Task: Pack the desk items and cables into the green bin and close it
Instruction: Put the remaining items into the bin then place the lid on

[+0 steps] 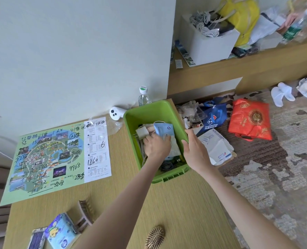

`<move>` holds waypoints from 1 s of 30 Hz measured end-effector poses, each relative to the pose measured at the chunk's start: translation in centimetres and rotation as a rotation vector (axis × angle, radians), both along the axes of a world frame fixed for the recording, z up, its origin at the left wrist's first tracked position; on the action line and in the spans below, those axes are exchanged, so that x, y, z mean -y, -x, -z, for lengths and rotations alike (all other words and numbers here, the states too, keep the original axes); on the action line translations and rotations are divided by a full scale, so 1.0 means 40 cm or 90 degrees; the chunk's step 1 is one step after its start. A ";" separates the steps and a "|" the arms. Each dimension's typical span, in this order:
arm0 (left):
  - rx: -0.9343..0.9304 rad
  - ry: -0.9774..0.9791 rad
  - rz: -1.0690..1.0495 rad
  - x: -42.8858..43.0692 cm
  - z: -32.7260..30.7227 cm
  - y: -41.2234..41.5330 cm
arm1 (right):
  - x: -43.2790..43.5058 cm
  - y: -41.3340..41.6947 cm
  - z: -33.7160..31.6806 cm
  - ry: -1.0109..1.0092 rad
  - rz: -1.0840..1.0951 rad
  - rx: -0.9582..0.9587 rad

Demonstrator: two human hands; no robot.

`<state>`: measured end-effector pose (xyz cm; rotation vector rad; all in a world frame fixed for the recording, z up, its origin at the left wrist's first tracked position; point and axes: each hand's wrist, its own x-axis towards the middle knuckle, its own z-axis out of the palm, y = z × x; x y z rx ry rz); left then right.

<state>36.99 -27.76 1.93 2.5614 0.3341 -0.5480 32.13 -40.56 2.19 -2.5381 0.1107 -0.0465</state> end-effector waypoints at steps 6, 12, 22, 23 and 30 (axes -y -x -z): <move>0.042 -0.117 0.069 -0.050 0.029 -0.002 | 0.000 0.003 -0.001 0.012 -0.007 0.019; 0.161 -0.120 0.100 -0.064 -0.034 0.024 | 0.004 0.000 -0.008 0.046 -0.019 -0.002; 0.415 0.161 0.038 -0.232 -0.087 0.288 | -0.022 0.187 -0.049 0.122 -0.044 0.185; 0.407 0.160 0.028 -0.255 -0.070 0.322 | -0.034 0.225 -0.041 0.123 -0.041 0.196; 0.210 0.055 0.021 -0.409 0.086 0.553 | -0.184 0.459 0.071 0.067 -0.247 0.108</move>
